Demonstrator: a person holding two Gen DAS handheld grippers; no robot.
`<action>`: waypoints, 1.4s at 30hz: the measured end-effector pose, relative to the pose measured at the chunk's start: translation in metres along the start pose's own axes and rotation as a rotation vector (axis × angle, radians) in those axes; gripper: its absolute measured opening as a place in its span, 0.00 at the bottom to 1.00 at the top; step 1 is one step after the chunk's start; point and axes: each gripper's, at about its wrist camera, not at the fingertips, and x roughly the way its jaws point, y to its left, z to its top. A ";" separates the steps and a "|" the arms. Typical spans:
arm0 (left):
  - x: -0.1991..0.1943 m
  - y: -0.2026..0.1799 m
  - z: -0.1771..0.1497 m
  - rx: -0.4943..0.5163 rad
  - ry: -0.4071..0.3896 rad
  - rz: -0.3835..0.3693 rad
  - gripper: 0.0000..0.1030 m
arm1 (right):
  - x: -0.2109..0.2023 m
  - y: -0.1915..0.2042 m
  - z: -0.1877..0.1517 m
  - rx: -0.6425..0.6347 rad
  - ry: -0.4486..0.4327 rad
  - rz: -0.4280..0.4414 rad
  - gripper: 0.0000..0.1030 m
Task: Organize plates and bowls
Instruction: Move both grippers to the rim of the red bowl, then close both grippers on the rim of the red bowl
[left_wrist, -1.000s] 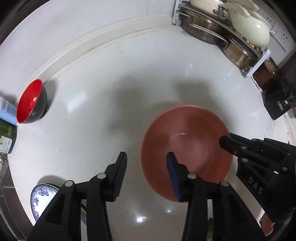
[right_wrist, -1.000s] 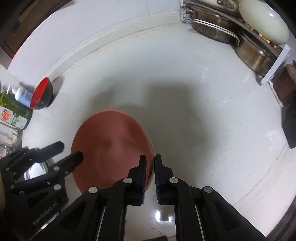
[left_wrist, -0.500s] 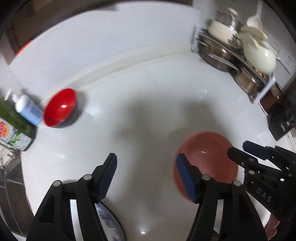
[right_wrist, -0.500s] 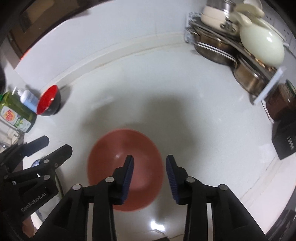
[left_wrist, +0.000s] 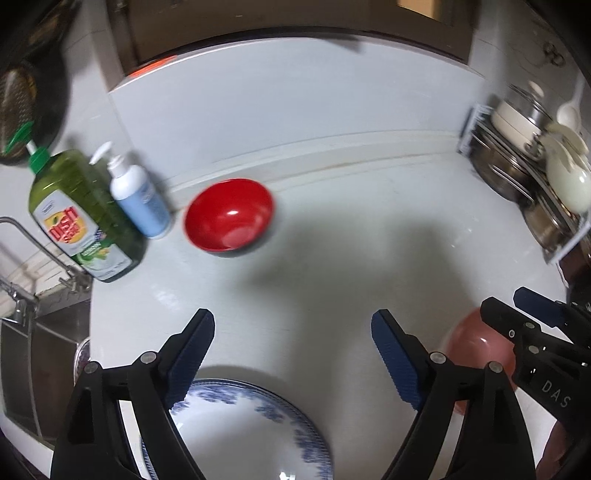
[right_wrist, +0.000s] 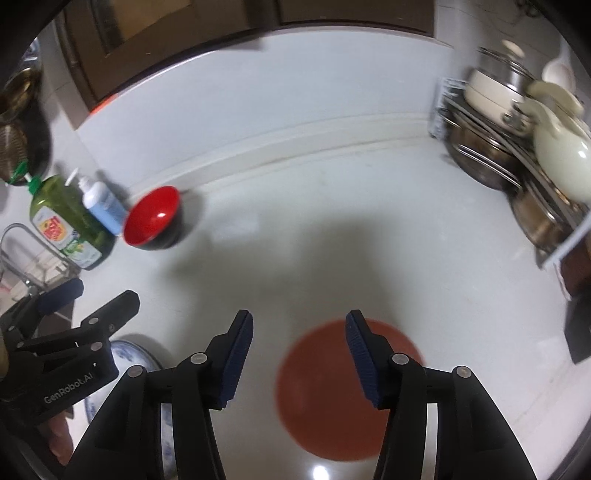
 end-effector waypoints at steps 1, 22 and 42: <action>0.000 0.007 0.002 -0.006 -0.003 0.013 0.85 | 0.002 0.006 0.003 -0.003 -0.001 0.006 0.52; 0.047 0.116 0.048 -0.136 0.035 0.093 0.84 | 0.062 0.114 0.087 -0.128 -0.005 0.077 0.52; 0.144 0.145 0.083 -0.167 0.138 0.013 0.58 | 0.171 0.162 0.124 -0.081 0.151 0.154 0.45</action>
